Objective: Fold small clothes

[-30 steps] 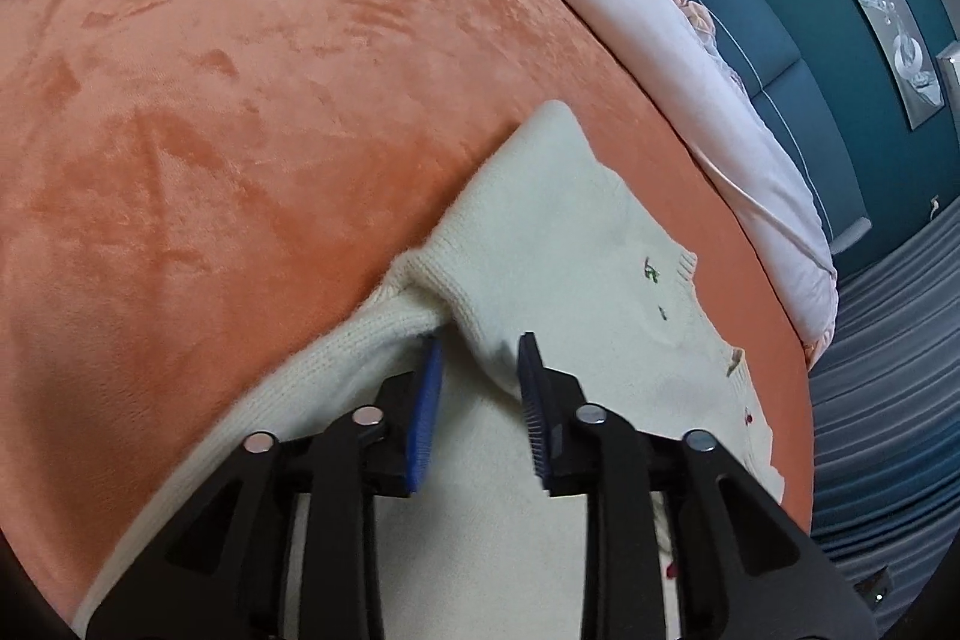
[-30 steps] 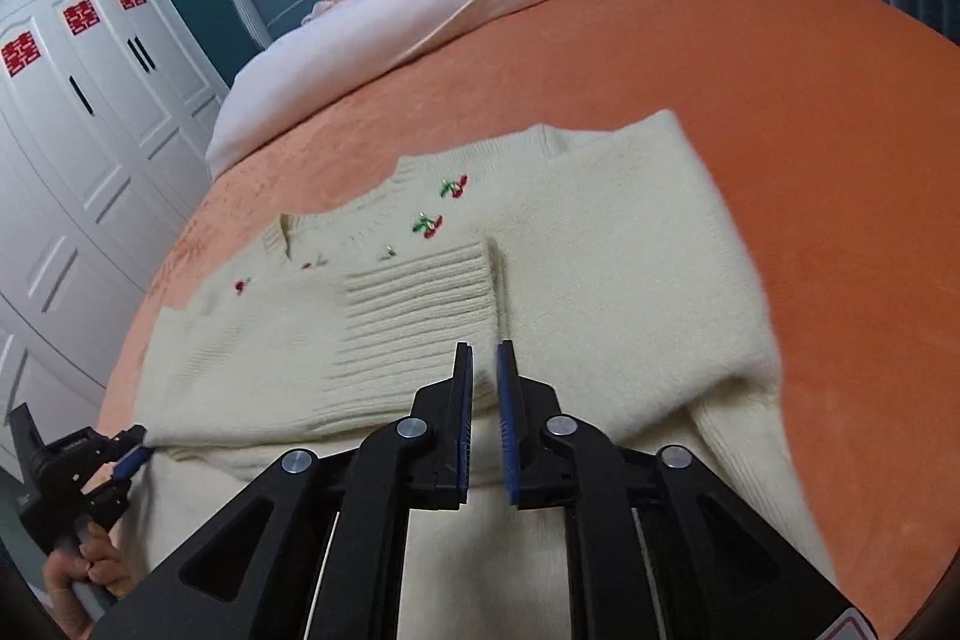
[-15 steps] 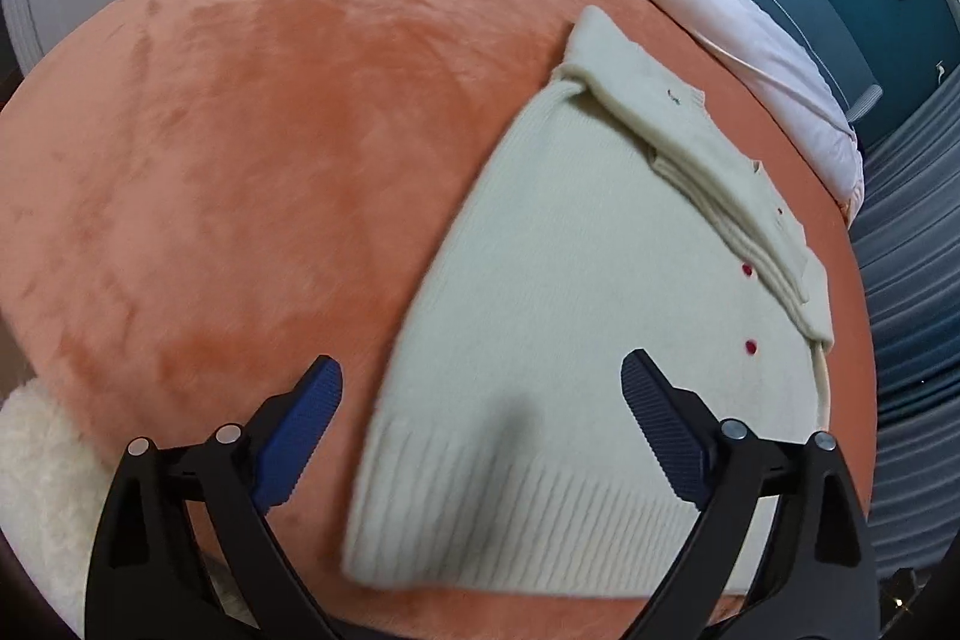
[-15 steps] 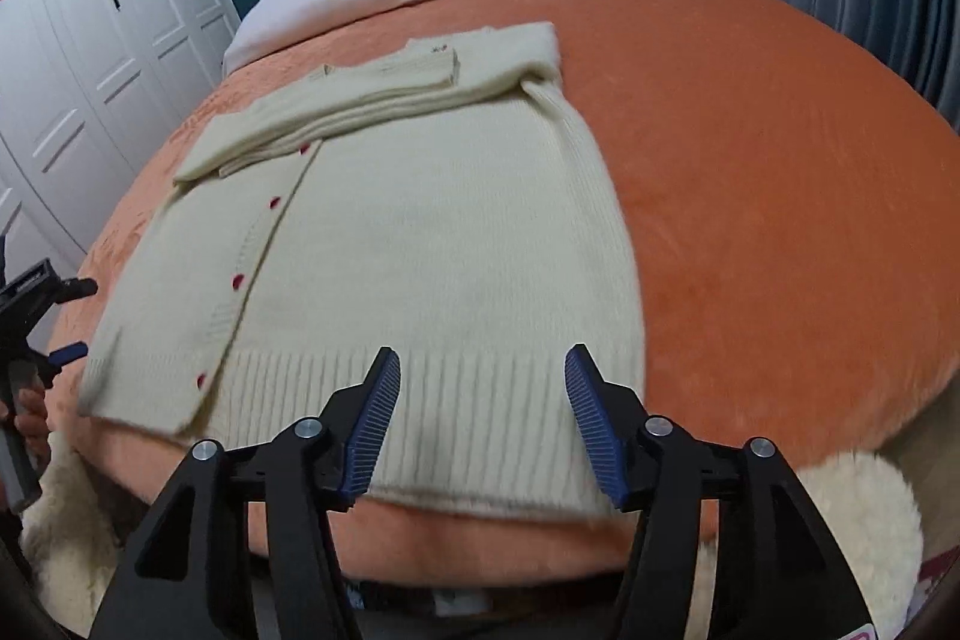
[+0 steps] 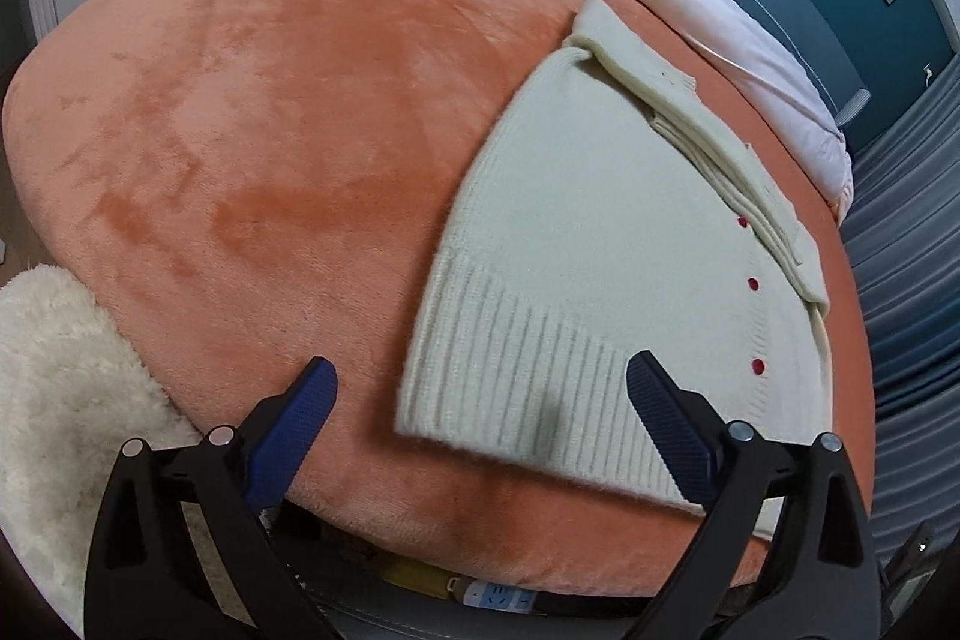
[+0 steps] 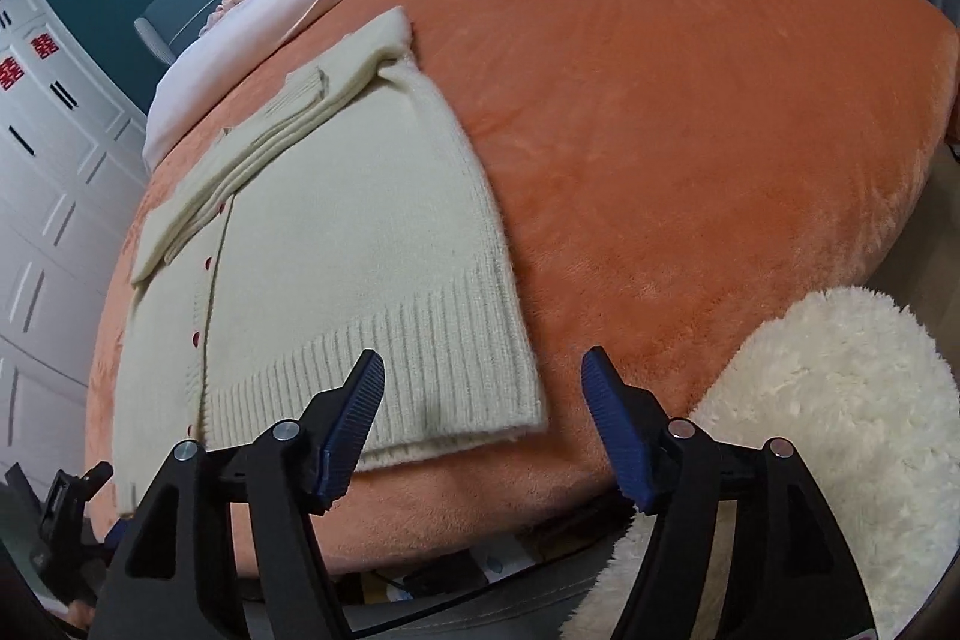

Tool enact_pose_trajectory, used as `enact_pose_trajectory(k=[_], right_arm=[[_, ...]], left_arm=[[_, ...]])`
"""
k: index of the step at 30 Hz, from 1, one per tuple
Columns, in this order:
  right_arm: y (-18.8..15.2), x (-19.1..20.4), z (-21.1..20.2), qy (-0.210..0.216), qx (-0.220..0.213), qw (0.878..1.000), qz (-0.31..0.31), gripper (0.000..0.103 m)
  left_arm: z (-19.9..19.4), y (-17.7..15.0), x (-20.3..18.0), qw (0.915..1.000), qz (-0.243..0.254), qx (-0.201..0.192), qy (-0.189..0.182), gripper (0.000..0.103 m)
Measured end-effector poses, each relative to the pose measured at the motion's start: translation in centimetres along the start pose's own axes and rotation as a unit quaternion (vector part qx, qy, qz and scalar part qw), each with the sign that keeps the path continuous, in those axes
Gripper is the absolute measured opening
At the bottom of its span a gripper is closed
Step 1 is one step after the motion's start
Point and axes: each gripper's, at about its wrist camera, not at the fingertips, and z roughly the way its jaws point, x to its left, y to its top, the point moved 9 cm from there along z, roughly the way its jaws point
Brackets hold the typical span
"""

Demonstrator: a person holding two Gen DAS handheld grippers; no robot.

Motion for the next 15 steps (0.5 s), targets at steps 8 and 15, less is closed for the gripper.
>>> enact_pose_trajectory(k=[8,15], right_arm=[[-0.7,3.0,2.9,0.095,0.051,0.994,0.004,0.068],[1.0,5.3,3.0,0.174,0.047,0.983,0.044,0.009]], left_arm=[[1.2,1.1,-0.6,0.9958,-0.069,0.016,-0.058,0.098],[1.6,2.9,-4.0,0.9736,-0.122,0.07,-0.179,0.011]])
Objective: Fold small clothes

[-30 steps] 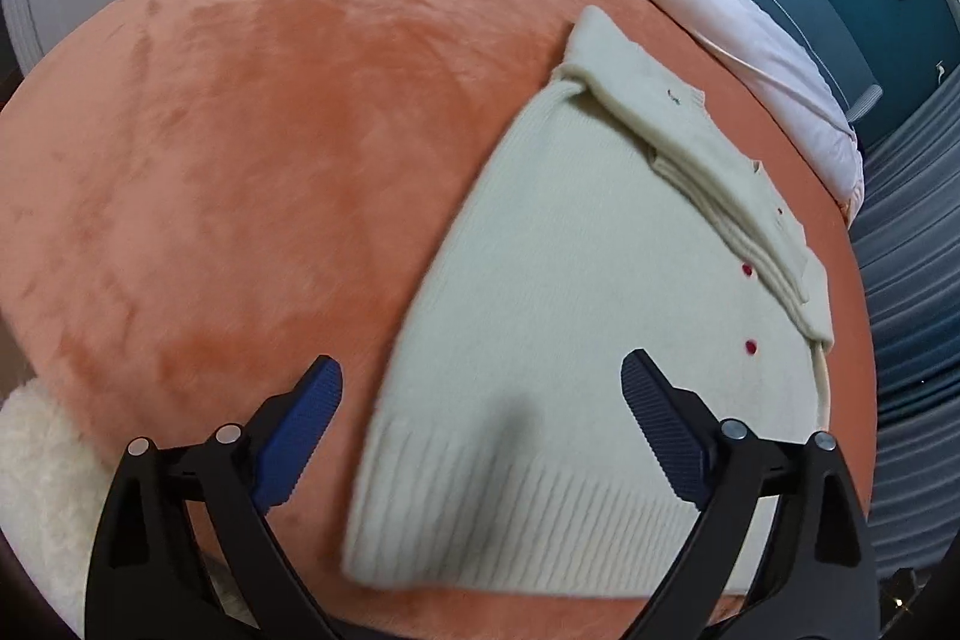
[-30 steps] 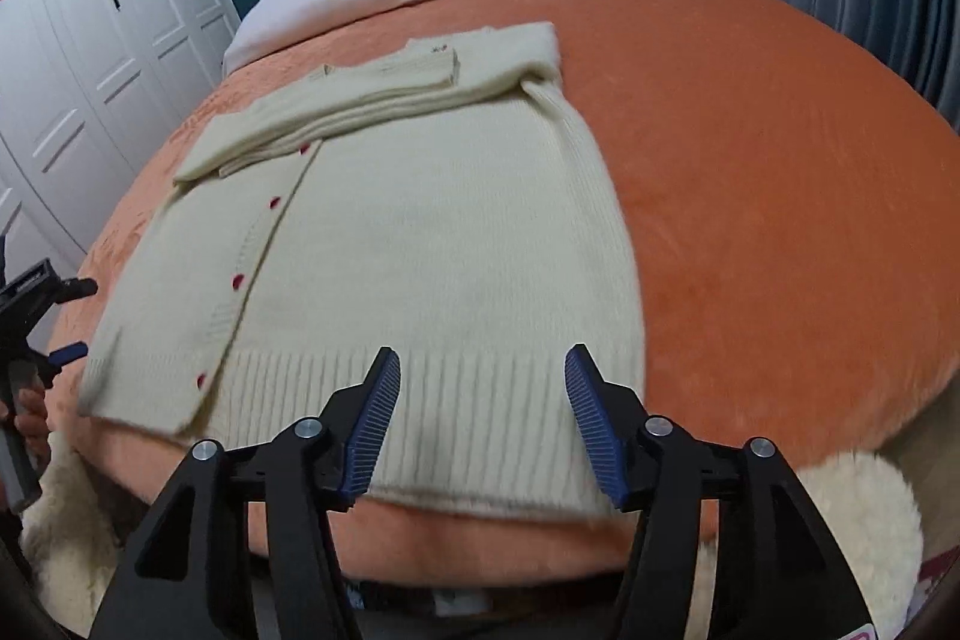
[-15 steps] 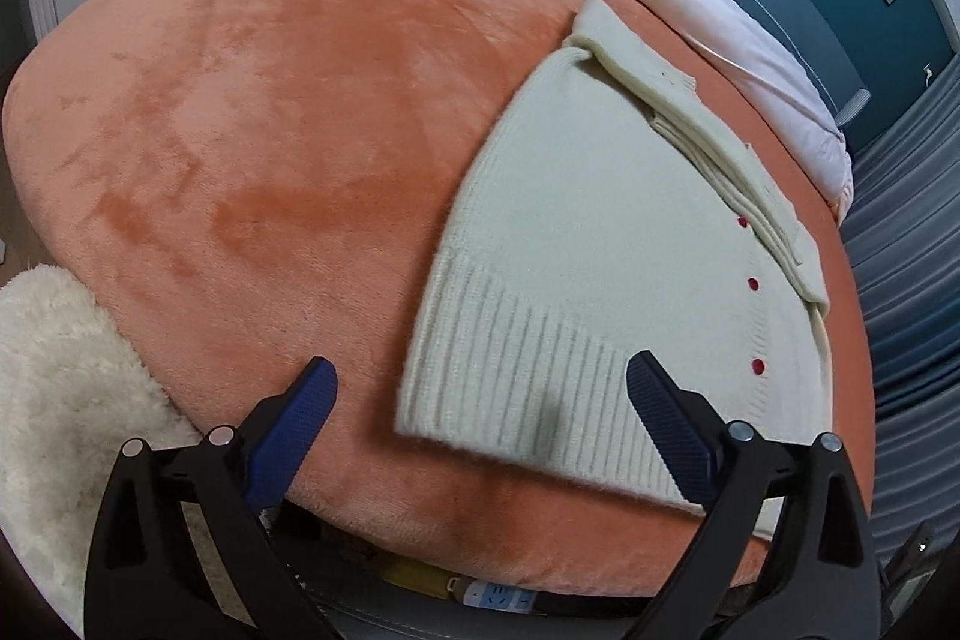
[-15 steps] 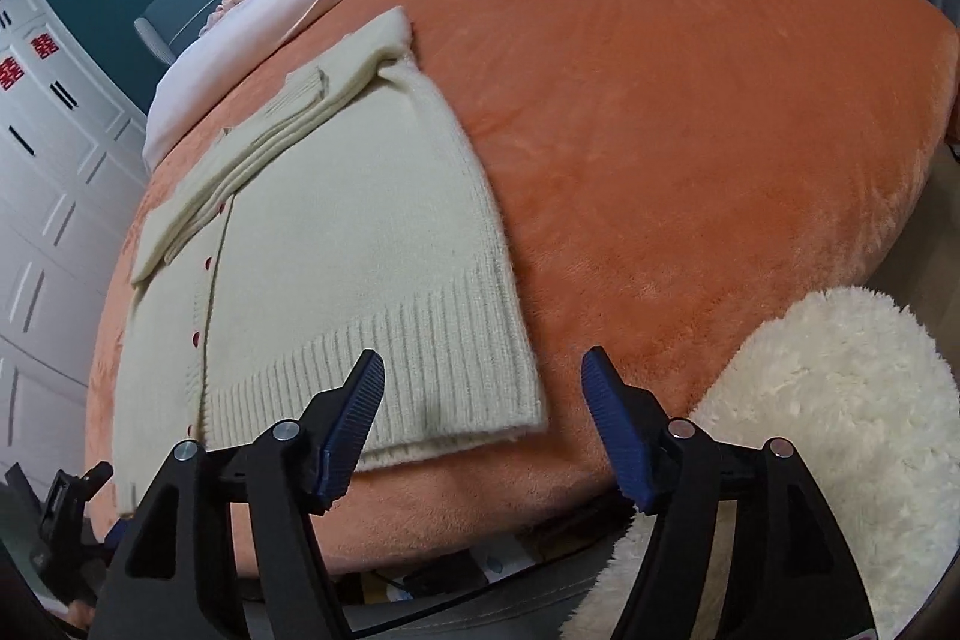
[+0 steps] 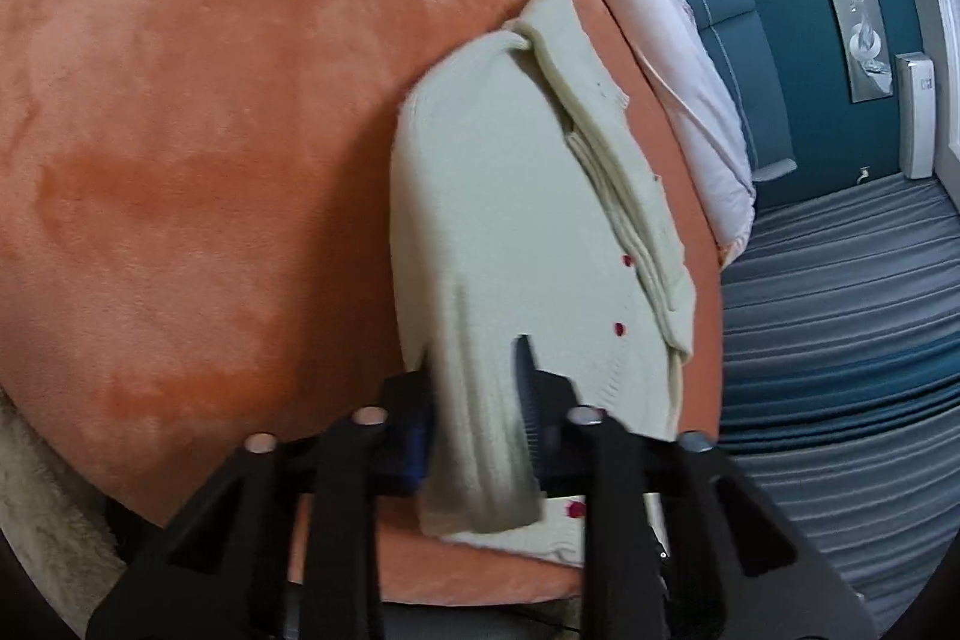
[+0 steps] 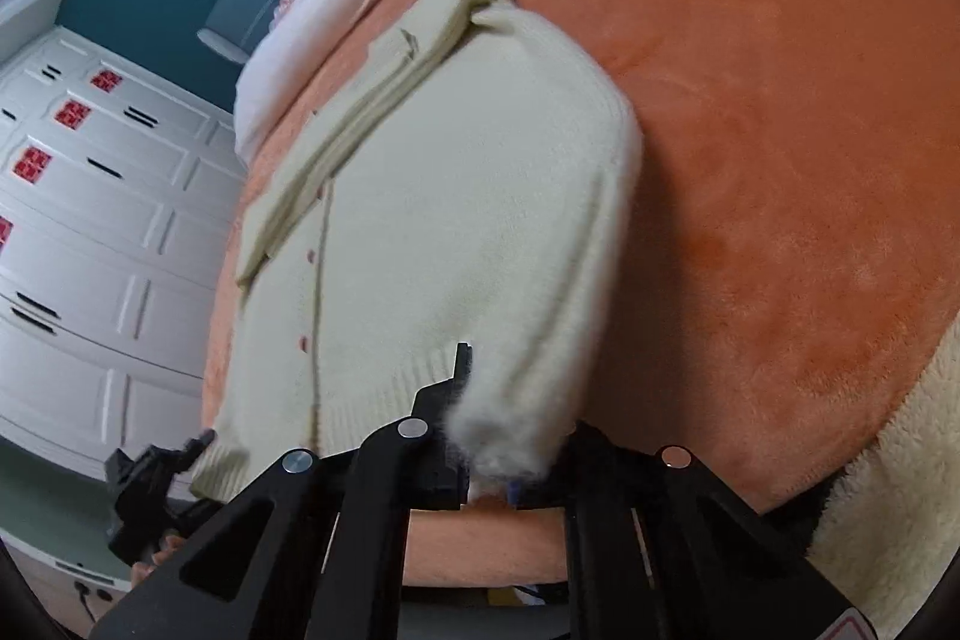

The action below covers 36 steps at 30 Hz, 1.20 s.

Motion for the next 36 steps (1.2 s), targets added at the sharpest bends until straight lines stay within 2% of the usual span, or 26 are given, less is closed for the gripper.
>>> enact_pose_trajectory(k=[1,4,6,11,13,15,17,19,21,23,25,27,28,31,34,36], right_arm=[[0.4,1.0,-0.8,0.015,-0.013,1.0,-0.005,0.008],[1.5,4.3,-3.7,0.052,-0.048,0.997,-0.039,0.008],[2.1,6.1,-5.2,0.066,-0.063,0.994,-0.065,0.008],[2.9,9.1,-7.1,0.078,-0.084,0.986,-0.12,0.008],[2.1,9.8,-8.4,0.079,-0.083,0.983,-0.146,0.008],[0.4,9.7,-9.5,0.074,-0.067,0.98,-0.171,0.008],[-1.7,9.2,-9.9,0.059,-0.028,0.977,-0.202,0.008],[-4.8,8.2,-10.4,0.034,0.029,0.966,-0.255,0.008],[-5.9,8.2,-12.3,0.031,0.062,0.958,-0.279,0.008],[-4.2,10.0,-15.4,0.055,0.041,0.957,-0.281,0.008],[-0.8,12.2,-17.3,0.076,-0.01,0.958,-0.276,0.008],[3.5,14.3,-17.4,0.101,-0.066,0.956,-0.269,0.008],[5.6,15.0,-16.7,0.108,-0.093,0.953,-0.266,0.008],[11.9,15.8,-11.6,0.108,-0.147,0.954,-0.239,0.009],[16.7,15.0,-5.0,0.068,-0.167,0.963,-0.203,0.014],[18.6,14.0,-2.0,0.037,-0.178,0.968,-0.175,0.02]], left_arm=[[-0.5,0.1,-0.8,1.0,0.003,-0.001,-0.008,0.011],[-2.7,0.0,-3.2,0.9975,0.064,-0.02,0.02,0.01],[-3.8,-0.3,-4.8,0.9952,0.091,-0.024,0.026,0.009],[-5.1,-1.5,-6.7,0.9944,0.103,-0.012,0.018,0.009],[-6.1,-2.5,-6.7,0.9932,0.114,-0.002,0.021,0.009],[-7.3,-4.0,-5.9,0.9915,0.125,0.015,0.033,0.009],[-8.8,-5.9,-4.5,0.9896,0.129,0.043,0.048,0.009],[-10.7,-7.7,-3.1,0.9882,0.123,0.068,0.06,0.009],[-13.3,-8.3,-3.0,0.9908,0.104,0.07,0.051,0.009],[-15.3,-7.4,-4.7,0.9927,0.105,0.046,0.036,0.009],[-16.0,-5.3,-7.5,0.9929,0.117,0.017,0.013,0.009],[-15.3,-2.4,-11.0,0.9892,0.145,-0.013,-0.013,0.009],[-14.3,-0.6,-12.7,0.9856,0.166,-0.032,-0.015,0.01],[-9.5,4.7,-16.2,0.9768,0.198,-0.081,-0.008,0.011],[-3.0,8.8,-16.1,0.9808,0.164,-0.105,0.011,0.017],[0.1,10.8,-14.2,0.9761,0.156,-0.129,0.079,0.028]])
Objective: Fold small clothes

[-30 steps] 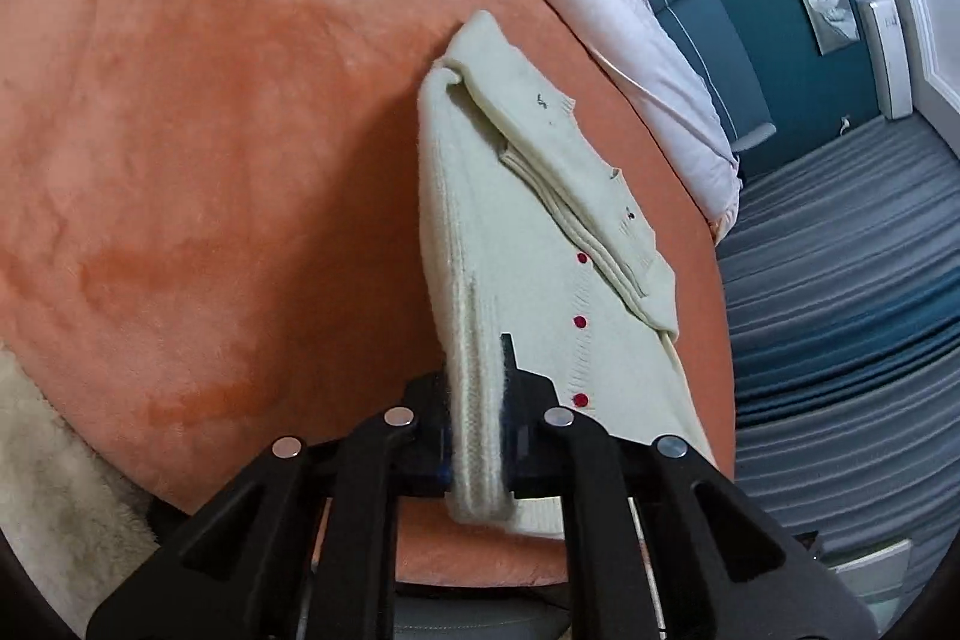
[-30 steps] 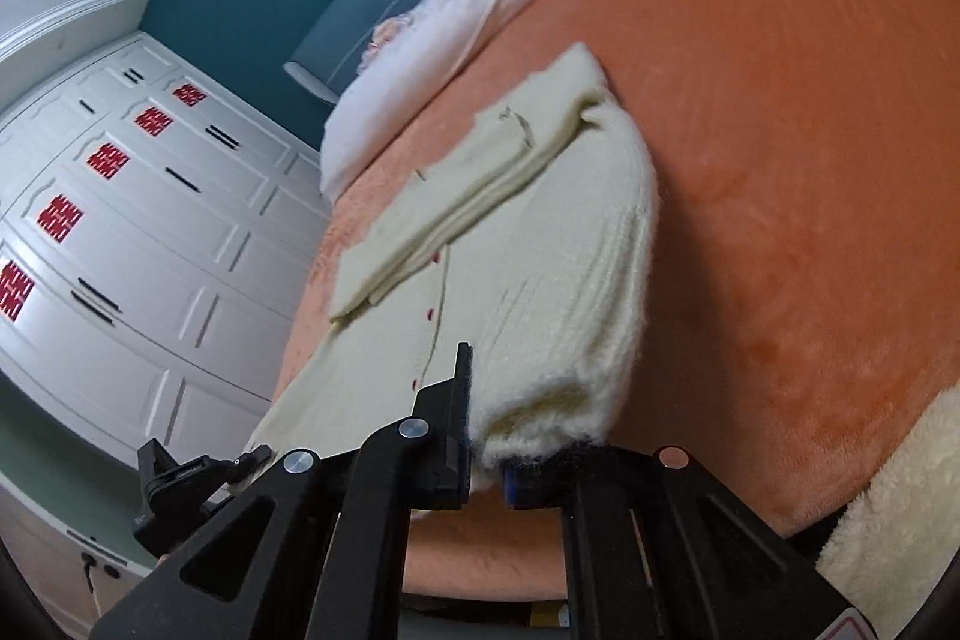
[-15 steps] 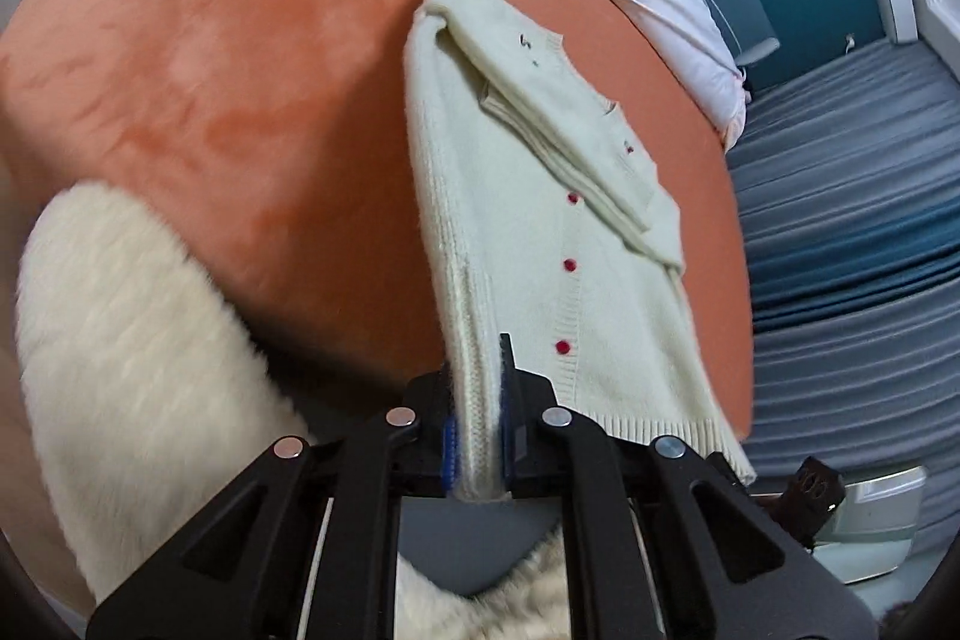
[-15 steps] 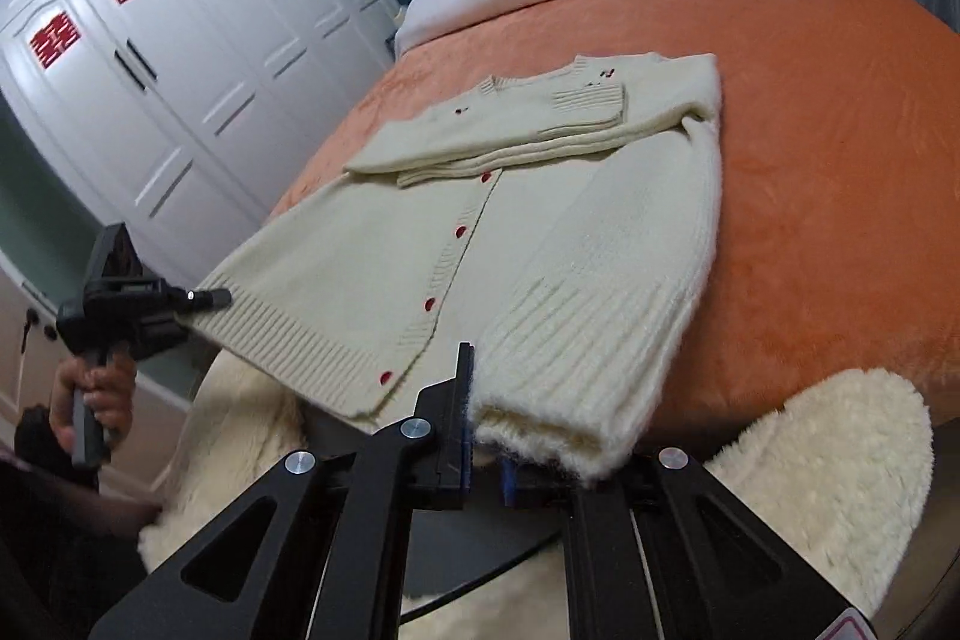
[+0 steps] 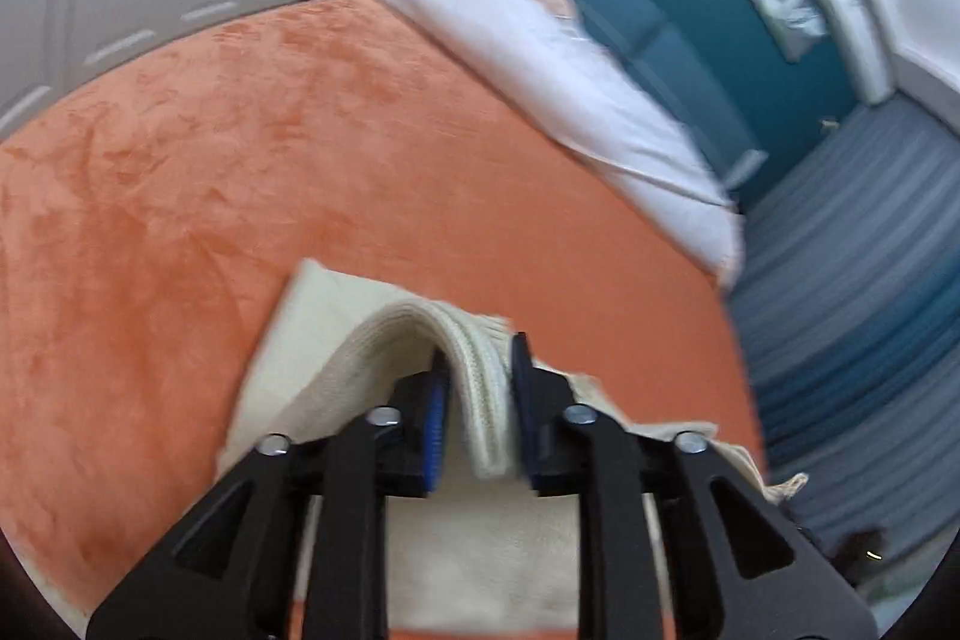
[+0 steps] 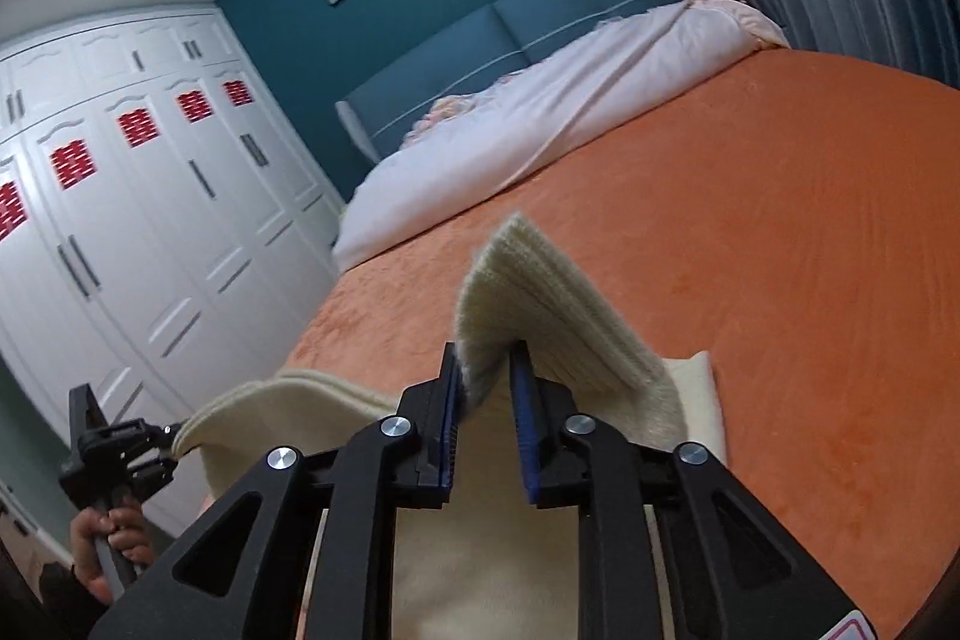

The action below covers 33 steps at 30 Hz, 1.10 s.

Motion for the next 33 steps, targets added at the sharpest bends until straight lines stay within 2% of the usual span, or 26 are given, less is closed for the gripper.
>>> enact_pose_trajectory(k=[1,2,3,4,5,6,8,9,11,15,18,19,21,23,24,25,26,27,30,32,33], right_arm=[[0.2,-0.7,0.6,-0.014,-0.004,1.0,0.01,0.02],[0.2,-0.9,0.6,-0.012,-0.009,1.0,0.014,0.02],[0.2,-1.1,0.1,-0.009,-0.017,1.0,0.014,0.024],[0.0,-1.5,-0.6,-0.011,-0.022,1.0,0.009,0.038],[-0.6,-1.8,-1.2,-0.023,-0.019,1.0,-0.002,0.045],[-1.4,-2.5,-2.1,-0.034,-0.014,0.999,-0.014,0.051],[-3.5,-3.1,-3.1,-0.052,-0.001,0.998,-0.039,0.051],[-4.6,-3.8,-3.2,-0.065,0.01,0.996,-0.053,0.051],[-6.5,-4.6,-3.0,-0.09,0.031,0.992,-0.079,0.052],[-8.0,-5.8,-0.1,-0.117,0.073,0.983,-0.122,0.054],[-7.6,-6.4,2.9,-0.126,0.087,0.98,-0.126,0.062],[-7.8,-6.7,3.8,-0.133,0.092,0.979,-0.126,0.062],[-7.9,-7.4,6.0,-0.137,0.117,0.977,-0.116,0.062],[-8.6,-8.0,7.4,-0.134,0.135,0.977,-0.095,0.061],[-9.2,-8.2,8.1,-0.128,0.148,0.977,-0.08,0.051],[-9.7,-8.2,8.6,-0.12,0.162,0.977,-0.069,0.019],[-9.8,-8.1,8.7,-0.116,0.166,0.977,-0.067,0.009],[-9.6,-7.2,8.3,-0.106,0.155,0.98,-0.066,0.009],[-6.1,-4.2,5.3,-0.054,0.083,0.993,-0.065,0.008],[-3.3,-2.5,3.2,-0.026,0.036,0.997,-0.063,0.008],[-2.2,-2.1,2.5,-0.02,0.021,0.998,-0.062,0.008]], left_arm=[[0.5,-0.3,0.7,0.9993,0.01,-0.006,0.035,0.033],[0.8,-0.6,0.9,0.9986,0.023,-0.009,0.048,0.037],[0.4,-1.0,1.0,0.9982,0.034,-0.011,0.047,0.047],[0.0,-1.5,1.3,0.9977,0.043,-0.015,0.051,0.062],[-0.8,-2.2,2.0,0.9966,0.052,-0.019,0.061,0.068],[-1.4,-2.9,2.5,0.9954,0.065,-0.022,0.067,0.071],[-1.4,-3.9,3.4,0.9917,0.098,-0.015,0.081,0.073],[-1.2,-4.3,3.7,0.99,0.108,-0.009,0.09,0.077],[-0.1,-4.7,4.3,0.9899,0.109,0.004,0.091,0.078],[3.8,-4.9,4.7,0.9906,0.096,0.047,0.086,0.079],[6.5,-4.7,4.9,0.9901,0.085,0.064,0.092,0.085],[7.1,-4.6,4.9,0.9901,0.082,0.066,0.093,0.09],[8.6,-4.5,5.3,0.9902,0.073,0.077,0.091,0.091],[9.6,-4.7,5.9,0.9906,0.052,0.09,0.09,0.088],[9.8,-4.8,5.8,0.9915,0.044,0.092,0.08,0.075],[10.0,-4.9,5.6,0.9923,0.041,0.098,0.064,0.049],[10.1,-4.8,5.5,0.9919,0.04,0.106,0.056,0.035],[9.8,-4.5,5.3,0.9927,0.034,0.106,0.047,0.014],[6.9,-2.1,3.4,0.9979,0.024,0.061,-0.005,0.013],[5.0,-0.2,1.6,0.9984,0.049,0.023,-0.019,0.013],[4.5,0.8,0.9,0.9979,0.064,0.008,-0.014,0.013]])
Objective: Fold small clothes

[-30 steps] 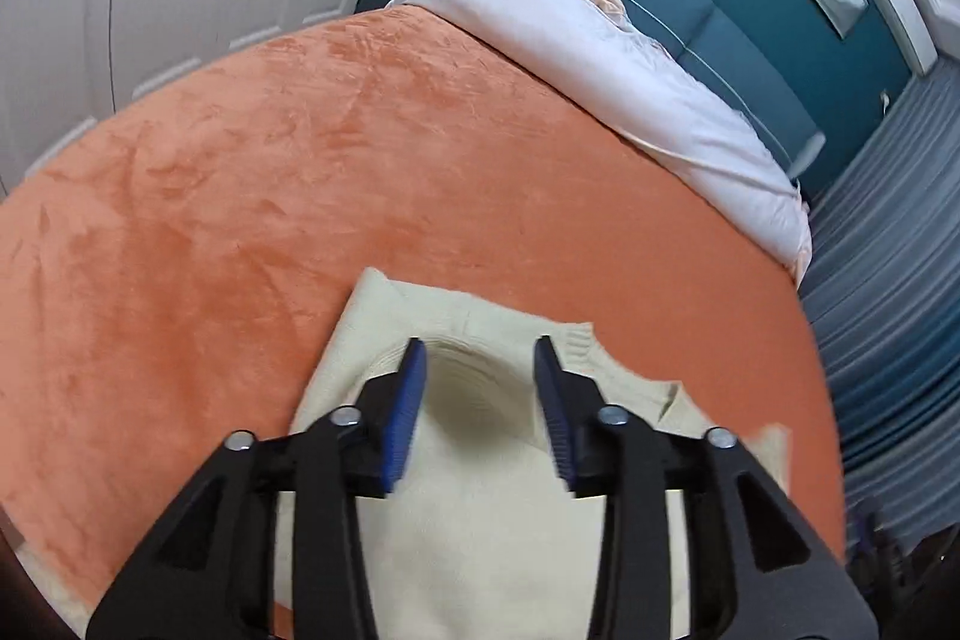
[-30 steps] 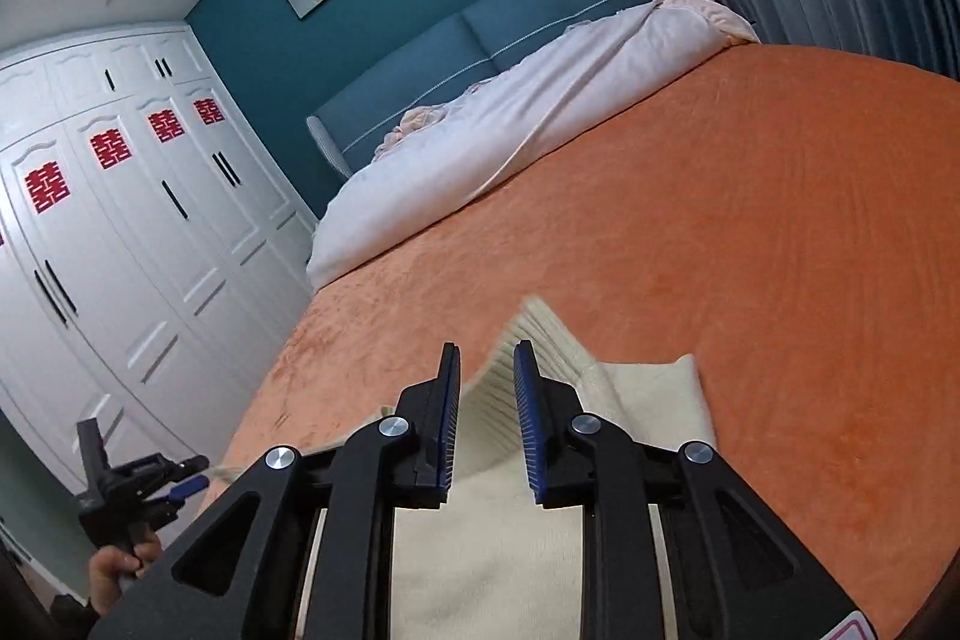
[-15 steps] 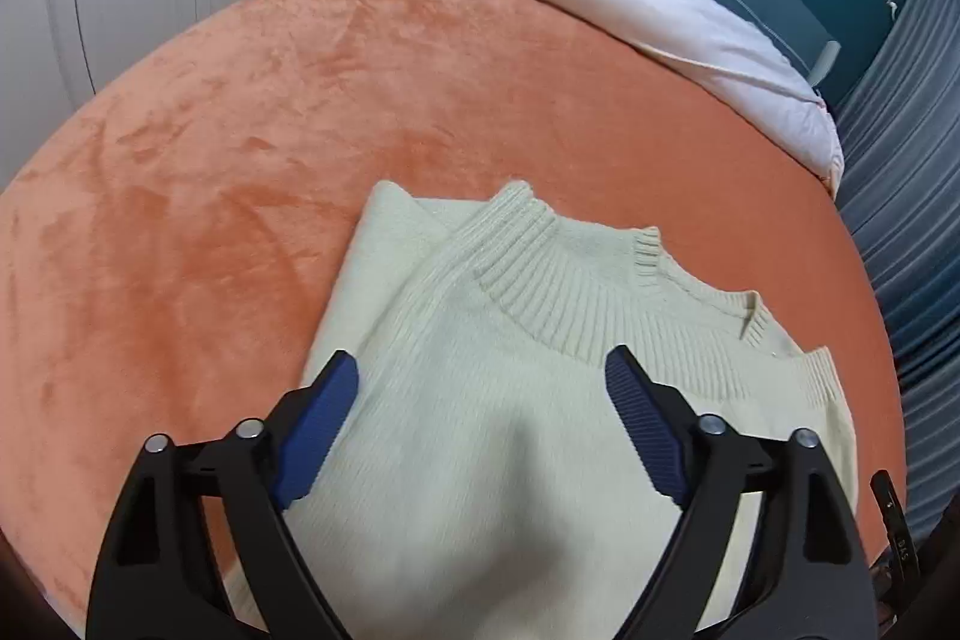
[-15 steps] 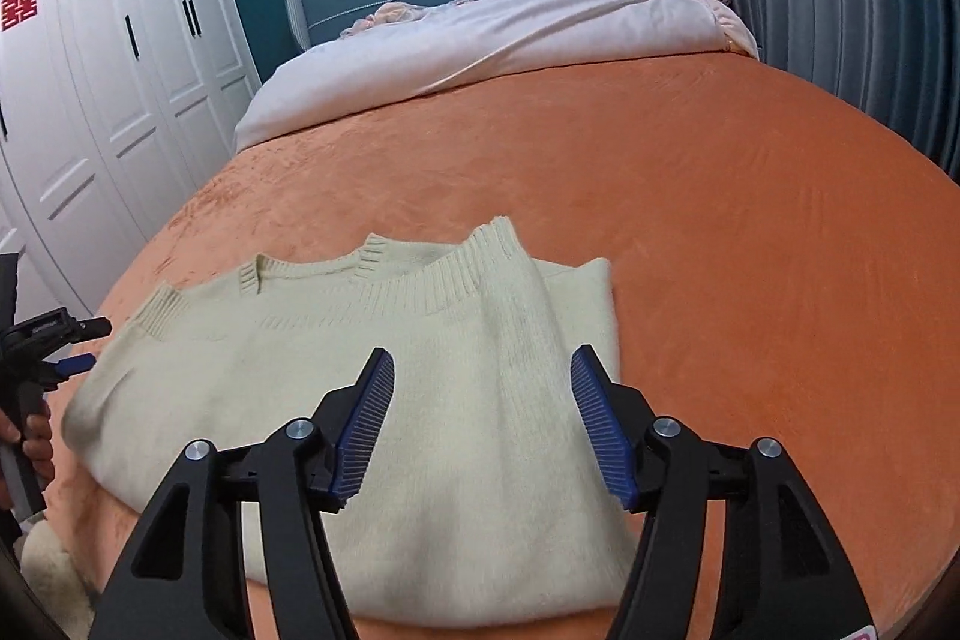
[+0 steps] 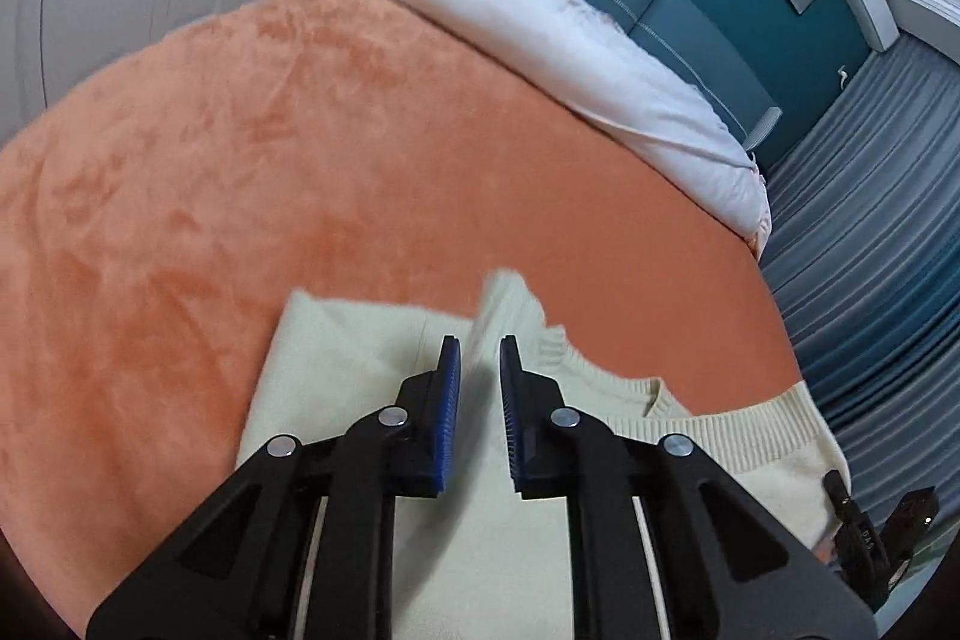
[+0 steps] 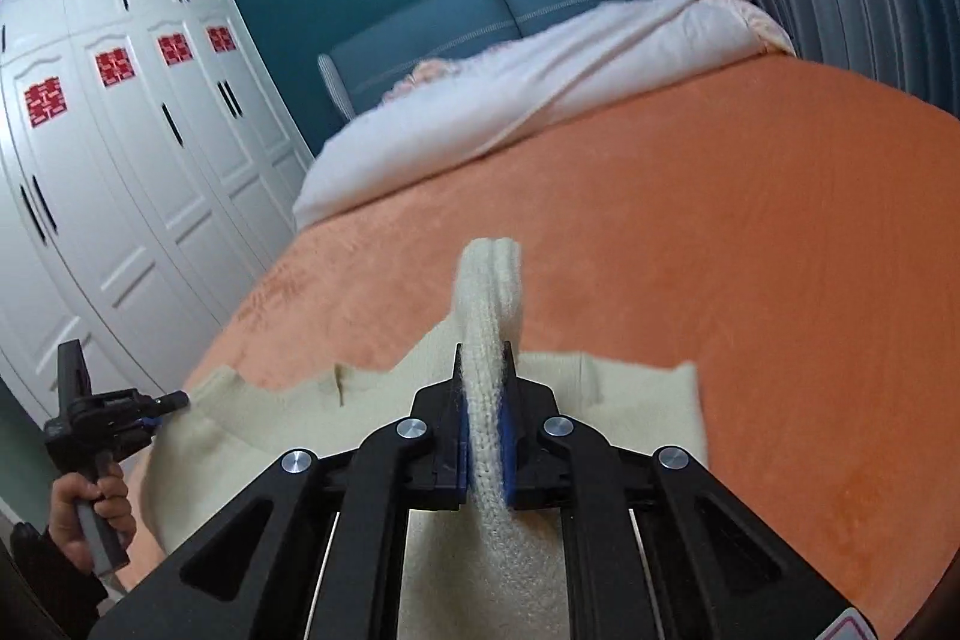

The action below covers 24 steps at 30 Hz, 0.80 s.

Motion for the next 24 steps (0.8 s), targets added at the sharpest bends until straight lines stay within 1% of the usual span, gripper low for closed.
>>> enact_pose_trajectory(k=[1,2,3,4,5,6,7,8,9,10,12,13,14,16,17,18,19,20,21,22,23,24], right_arm=[[0.5,-0.2,0.0,0.001,-0.003,1.0,0.004,0.008],[0.4,-0.7,0.5,-0.008,0.003,1.0,0.007,0.008],[-0.5,-1.8,1.7,-0.029,0.018,0.999,0.009,0.008],[-1.9,-3.3,3.4,-0.053,0.045,0.997,0.014,0.009],[-3.8,-4.9,5.0,-0.079,0.08,0.993,0.023,0.009],[-6.3,-6.7,6.6,-0.104,0.124,0.986,0.039,0.009],[-8.1,-7.7,7.3,-0.107,0.151,0.981,0.058,0.01],[-8.6,-7.9,7.1,-0.097,0.146,0.982,0.071,0.01],[-8.2,-7.7,6.3,-0.091,0.128,0.985,0.075,0.013],[-8.0,-7.5,5.8,-0.087,0.122,0.986,0.078,0.022],[-7.6,-7.1,5.5,-0.085,0.126,0.986,0.074,0.023],[-7.3,-6.7,5.5,-0.084,0.129,0.986,0.065,0.024],[-7.1,-6.4,5.7,-0.082,0.131,0.986,0.057,0.027],[-6.5,-5.9,6.4,-0.082,0.13,0.987,0.048,0.039],[-6.4,-5.6,6.8,-0.082,0.131,0.987,0.048,0.039],[-6.4,-5.4,7.3,-0.082,0.138,0.986,0.048,0.039],[-6.4,-5.3,7.7,-0.082,0.144,0.985,0.047,0.039],[-6.5,-5.0,7.9,-0.08,0.149,0.985,0.044,0.035],[-6.4,-4.6,7.9,-0.078,0.15,0.985,0.037,0.018],[-6.1,-4.1,7.7,-0.07,0.147,0.986,0.032,0.01],[-5.1,-3.3,7.0,-0.052,0.129,0.99,0.031,0.01],[-3.9,-2.4,5.9,-0.031,0.1,0.994,0.031,0.009]], left_arm=[[0.1,0.6,-0.3,0.9999,0.01,-0.004,0.006,0.013],[0.7,0.8,-0.2,0.9996,0.018,0.001,0.02,0.013],[1.8,0.6,0.3,0.9987,0.026,0.01,0.042,0.014],[3.2,0.0,1.1,0.9968,0.033,0.028,0.068,0.014],[4.6,-1.2,2.0,0.9939,0.031,0.057,0.089,0.014],[5.4,-2.3,2.5,0.9919,0.017,0.085,0.093,0.015],[5.5,-3.4,2.7,0.9921,-0.006,0.102,0.073,0.023],[5.2,-4.1,2.7,0.9929,-0.023,0.103,0.053,0.032],[4.6,-4.4,2.9,0.9936,-0.03,0.095,0.053,0.058],[4.0,-4.3,3.4,0.9939,-0.027,0.084,0.066,0.075],[3.9,-4.1,3.5,0.9943,-0.012,0.069,0.08,0.079],[4.1,-4.0,3.6,0.9936,-0.008,0.07,0.088,0.082],[4.7,-3.9,3.8,0.9927,-0.008,0.074,0.095,0.082],[6.3,-4.0,3.6,0.9922,-0.011,0.091,0.084,0.082],[7.2,-3.9,4.0,0.9912,-0.012,0.099,0.086,0.082],[7.9,-4.0,4.4,0.9898,-0.014,0.104,0.096,0.076],[8.6,-3.9,4.7,0.989,-0.015,0.104,0.103,0.059],[8.8,-3.7,4.7,0.9891,-0.011,0.102,0.106,0.049],[9.0,-3.6,4.4,0.9908,-0.011,0.103,0.087,0.025],[9.0,-3.2,3.9,0.9924,-0.02,0.108,0.055,0.009],[8.4,-2.6,3.3,0.9937,-0.034,0.103,0.028,0.009],[7.5,-1.7,2.6,0.9954,-0.044,0.085,0.001,0.009]])
